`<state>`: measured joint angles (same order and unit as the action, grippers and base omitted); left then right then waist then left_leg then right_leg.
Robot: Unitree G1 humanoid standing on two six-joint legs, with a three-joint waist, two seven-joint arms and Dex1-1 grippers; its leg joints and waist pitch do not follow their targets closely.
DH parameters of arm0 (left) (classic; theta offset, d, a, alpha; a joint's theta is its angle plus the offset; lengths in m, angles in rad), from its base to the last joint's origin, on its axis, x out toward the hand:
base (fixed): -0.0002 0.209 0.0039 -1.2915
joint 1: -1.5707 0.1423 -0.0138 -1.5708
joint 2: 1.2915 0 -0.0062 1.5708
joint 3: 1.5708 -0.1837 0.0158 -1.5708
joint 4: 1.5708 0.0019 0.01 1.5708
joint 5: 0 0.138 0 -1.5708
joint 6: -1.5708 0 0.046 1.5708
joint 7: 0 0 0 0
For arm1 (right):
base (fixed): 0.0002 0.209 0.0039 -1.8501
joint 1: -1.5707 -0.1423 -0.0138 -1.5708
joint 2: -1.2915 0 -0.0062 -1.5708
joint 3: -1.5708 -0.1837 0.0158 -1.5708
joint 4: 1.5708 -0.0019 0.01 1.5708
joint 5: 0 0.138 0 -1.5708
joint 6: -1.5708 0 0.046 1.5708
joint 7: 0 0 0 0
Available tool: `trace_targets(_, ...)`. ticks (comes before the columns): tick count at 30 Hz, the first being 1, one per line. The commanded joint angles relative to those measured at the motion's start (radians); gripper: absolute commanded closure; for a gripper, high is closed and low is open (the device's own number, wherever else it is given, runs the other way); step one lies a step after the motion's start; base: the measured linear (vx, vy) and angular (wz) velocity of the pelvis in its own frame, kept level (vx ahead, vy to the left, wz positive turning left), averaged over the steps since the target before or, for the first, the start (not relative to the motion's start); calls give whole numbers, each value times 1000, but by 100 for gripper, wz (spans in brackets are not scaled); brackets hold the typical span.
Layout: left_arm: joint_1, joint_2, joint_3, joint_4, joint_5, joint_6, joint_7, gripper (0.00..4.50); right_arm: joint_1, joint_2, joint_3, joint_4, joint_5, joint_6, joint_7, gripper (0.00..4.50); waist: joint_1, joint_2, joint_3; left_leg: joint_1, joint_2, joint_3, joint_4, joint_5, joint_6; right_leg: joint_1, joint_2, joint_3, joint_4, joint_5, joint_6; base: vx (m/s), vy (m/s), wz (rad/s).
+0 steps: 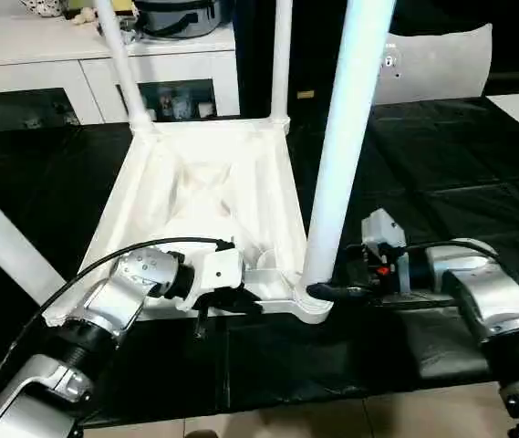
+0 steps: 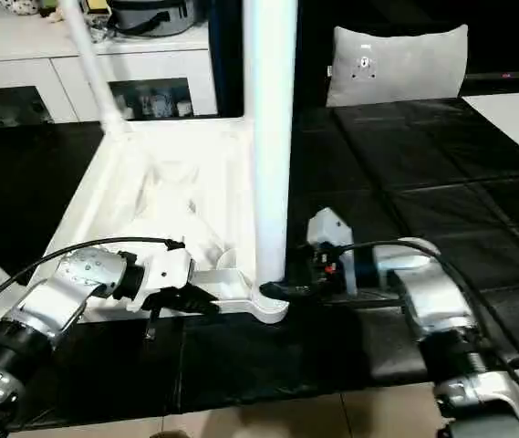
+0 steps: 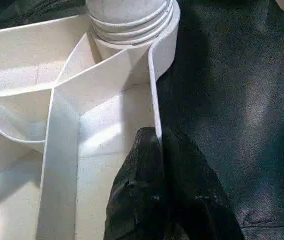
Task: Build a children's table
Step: Rotate leg to tighten
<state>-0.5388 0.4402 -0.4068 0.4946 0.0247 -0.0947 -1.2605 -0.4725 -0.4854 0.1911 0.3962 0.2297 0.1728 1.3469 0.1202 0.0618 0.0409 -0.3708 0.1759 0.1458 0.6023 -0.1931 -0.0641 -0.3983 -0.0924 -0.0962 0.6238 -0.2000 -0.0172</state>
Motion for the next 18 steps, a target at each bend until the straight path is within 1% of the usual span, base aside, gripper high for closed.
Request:
trace_targets(1, -16, -4, -33, -2, 29, -23, -19, 450, -17, -4, 4, -12, 15, 14, 21, 175, -4, -17, -65, 2, 49, 1, -64, -144, 89, 60, -60, 52, -74, -141, -232, 0, 0, 0)
trace_targets(3, -15, -4, -34, 3, 29, -27, -18, 450, -14, -1, -7, -9, 38, 32, 38, 195, -4, -14, -65, 2, 50, -1, -65, -147, 87, 60, -61, 52, -75, -150, -228, 0, 0, 0)
trace_targets(5, -16, -6, -31, 9, 36, -33, -4, 450, -14, 6, -23, -10, 64, 53, 48, 211, -4, -15, -66, 2, 50, -1, -65, -147, 86, 60, -61, 52, -75, -147, -229, 0, 0, 0)
trace_targets(6, -16, -8, -29, 15, 39, -37, 1, 450, -13, 7, -25, -14, 73, 64, 55, 219, -3, -14, -67, 2, 50, 0, -63, -140, 86, 60, -61, 53, -74, -137, -231, 0, 0, 0)
trace_targets(9, -15, -13, -26, 21, 39, -34, 7, 450, 5, 1, -20, -39, 85, 88, 69, 239, 1, -16, -68, 2, 50, 0, -62, -125, 90, 60, -60, 53, -72, -117, -232, 0, 0, 0)
trace_targets(10, -11, -16, -22, 18, 34, -24, 12, 450, 16, 3, -21, -52, 95, 99, 69, 246, 2, -16, -68, 1, 50, 0, -62, -122, 90, 60, -60, 53, -71, -115, -232, 0, 0, 0)
trace_targets(11, -9, -19, -20, 16, 31, -18, 15, 450, 24, 4, -23, -60, 103, 106, 69, 246, 6, -20, -68, 3, 51, 2, -62, -120, 93, 59, -61, 53, -72, -118, -231, 0, 0, 0)
trace_targets(12, -4, -23, -15, 9, 24, -2, 22, 450, 38, 7, -27, -76, 114, 120, 65, 248, 9, -21, -67, 2, 50, 3, -62, -121, 93, 59, -61, 53, -73, -130, -226, 0, 0, 0)
trace_targets(13, 1, -29, -8, -2, 16, 21, 32, 450, 54, 13, -31, -95, 126, 138, 53, 251, 12, -20, -66, 3, 52, 2, -62, -124, 92, 58, -62, 54, -74, -139, -223, 0, 0, 0)
trace_targets(14, 6, -35, -1, -14, 10, 45, 44, 450, 67, 20, -34, -112, 132, 154, 33, 251, 16, -16, -66, 4, 53, 2, -63, -125, 90, 57, -63, 55, -74, -148, -220, 0, 0, 0)
trace_targets(15, 10, -40, 4, -25, 7, 69, 59, 450, 76, 32, -38, -122, 128, 170, -6, 252, 16, -17, -65, 3, 53, 1, -65, -136, 84, 57, -63, 54, -76, -168, -215, 0, 0, 0)
trace_targets(16, 12, -44, 8, -31, 6, 84, 70, 450, 79, 42, -41, -124, 119, 175, -39, 252, 16, -14, -63, 3, 52, 1, -67, -147, 75, 56, -63, 54, -80, -191, -206, 0, 0, 0)
trace_targets(17, 13, -47, 12, -35, 5, 96, 78, 450, 82, 50, -43, -125, 112, 178, -65, 252, 16, -14, -63, 3, 52, 1, -67, -147, 75, 56, -63, 54, -80, -191, -206, 0, 0, 0)
trace_targets(18, 13, -67, 30, -50, 3, 153, 129, 450, 89, 84, -50, -133, 70, 185, -174, 252, 9, -15, -58, 0, 48, 0, -73, -174, 55, 58, -62, 53, -88, -261, -178, 0, 0, 0)
